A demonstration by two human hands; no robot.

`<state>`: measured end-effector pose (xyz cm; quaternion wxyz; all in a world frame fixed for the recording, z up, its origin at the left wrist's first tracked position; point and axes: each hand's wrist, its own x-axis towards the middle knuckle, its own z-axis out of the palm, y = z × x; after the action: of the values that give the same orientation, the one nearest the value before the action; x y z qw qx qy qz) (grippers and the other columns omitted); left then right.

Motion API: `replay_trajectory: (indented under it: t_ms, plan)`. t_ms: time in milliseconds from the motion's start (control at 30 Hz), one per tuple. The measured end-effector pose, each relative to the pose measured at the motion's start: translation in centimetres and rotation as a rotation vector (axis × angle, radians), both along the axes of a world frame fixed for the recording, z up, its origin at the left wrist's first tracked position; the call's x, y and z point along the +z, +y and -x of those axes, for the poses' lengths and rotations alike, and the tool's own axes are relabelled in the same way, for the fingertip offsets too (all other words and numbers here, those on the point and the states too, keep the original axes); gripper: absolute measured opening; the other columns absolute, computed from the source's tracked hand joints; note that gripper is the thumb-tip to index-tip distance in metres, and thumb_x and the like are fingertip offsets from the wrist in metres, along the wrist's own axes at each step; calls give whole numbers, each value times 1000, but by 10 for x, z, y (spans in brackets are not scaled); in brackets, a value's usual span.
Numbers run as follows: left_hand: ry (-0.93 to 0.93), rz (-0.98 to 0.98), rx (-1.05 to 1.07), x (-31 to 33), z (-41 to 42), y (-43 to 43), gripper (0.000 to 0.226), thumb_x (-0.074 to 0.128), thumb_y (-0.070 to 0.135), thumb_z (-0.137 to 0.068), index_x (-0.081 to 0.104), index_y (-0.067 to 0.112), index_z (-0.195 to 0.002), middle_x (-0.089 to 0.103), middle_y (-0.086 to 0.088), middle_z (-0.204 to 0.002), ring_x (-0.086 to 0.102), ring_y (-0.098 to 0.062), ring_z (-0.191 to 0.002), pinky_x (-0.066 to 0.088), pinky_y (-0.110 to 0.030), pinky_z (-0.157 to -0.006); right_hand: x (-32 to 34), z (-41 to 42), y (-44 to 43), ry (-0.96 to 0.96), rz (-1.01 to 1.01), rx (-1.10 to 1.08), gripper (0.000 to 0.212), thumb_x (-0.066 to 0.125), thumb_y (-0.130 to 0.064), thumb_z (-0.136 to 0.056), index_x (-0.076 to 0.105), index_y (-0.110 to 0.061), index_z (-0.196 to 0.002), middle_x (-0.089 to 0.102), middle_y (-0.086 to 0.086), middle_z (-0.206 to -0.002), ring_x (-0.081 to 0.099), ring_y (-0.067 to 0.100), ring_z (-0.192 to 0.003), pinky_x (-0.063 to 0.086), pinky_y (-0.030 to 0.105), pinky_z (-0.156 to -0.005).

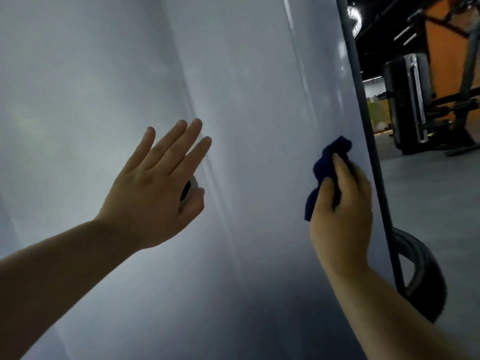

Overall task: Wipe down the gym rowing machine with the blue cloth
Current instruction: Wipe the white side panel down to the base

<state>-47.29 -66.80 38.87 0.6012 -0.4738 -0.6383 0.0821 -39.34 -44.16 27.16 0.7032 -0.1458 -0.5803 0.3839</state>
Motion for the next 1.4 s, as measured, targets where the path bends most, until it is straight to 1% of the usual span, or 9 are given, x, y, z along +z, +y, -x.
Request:
replay_trajectory:
  t_ms: [167,300,367,600,800,1000,1100,1200,1400]
  plan:
    - [35,77,13,19,-12,28,62,38,38,-95,35,10,-151,25,-10,-160,23,-26,-148,8,-44,-122,-40,-1,-1,-212,-910,-90,42,47,-23,-101,46,-26,-142,40,7,-152,34,25,-144,30,43,-118]
    - [76,157,61,29,-17,50,62,35,41,-96,37,11,-150,24,-10,-161,22,-26,-149,13,-48,-122,-44,-5,47,-39,-78,3,41,44,-22,-100,53,-21,-140,46,4,-147,44,19,-136,31,27,-116]
    - [107,185,85,33,-18,56,62,34,41,-97,36,10,-151,23,-10,-161,21,-25,-149,13,-49,-122,-29,2,46,82,360,156,43,42,-19,-97,54,-24,-138,49,2,-144,48,21,-130,38,38,-113]
    - [122,255,25,47,-25,81,60,40,37,-95,42,8,-147,30,-13,-158,29,-28,-146,18,-53,-120,-4,4,16,-18,-355,-63,42,48,-17,-96,56,-17,-137,48,7,-145,44,23,-135,45,41,-107]
    - [147,290,12,52,-37,110,62,39,39,-94,42,7,-147,31,-12,-158,31,-28,-145,15,-50,-121,27,0,45,86,386,232,48,45,-12,-99,44,-21,-146,33,4,-154,35,24,-141,36,45,-114]
    - [174,319,47,41,-36,131,63,38,39,-93,45,5,-145,36,-12,-155,35,-27,-143,20,-53,-119,71,-6,68,-76,-87,179,48,45,-25,-99,40,-28,-147,40,-6,-150,41,15,-135,34,28,-110]
    - [183,312,43,40,-37,135,60,41,37,-91,49,5,-142,39,-12,-153,36,-27,-142,21,-54,-118,3,1,66,-10,341,155,51,38,-38,-90,48,-33,-140,50,-3,-142,49,22,-129,43,43,-107]
    - [152,302,36,33,-39,135,60,42,36,-91,50,5,-141,39,-11,-153,35,-26,-143,19,-52,-119,-51,-6,28,-1,682,155,47,43,-22,-99,45,-27,-146,39,4,-152,36,24,-140,29,34,-114]
    - [126,457,47,-6,-43,132,61,39,38,-91,51,5,-141,40,-11,-153,35,-26,-143,19,-53,-119,-6,-26,40,-90,163,311,48,42,-21,-102,39,-31,-148,32,-8,-156,34,13,-140,30,29,-116]
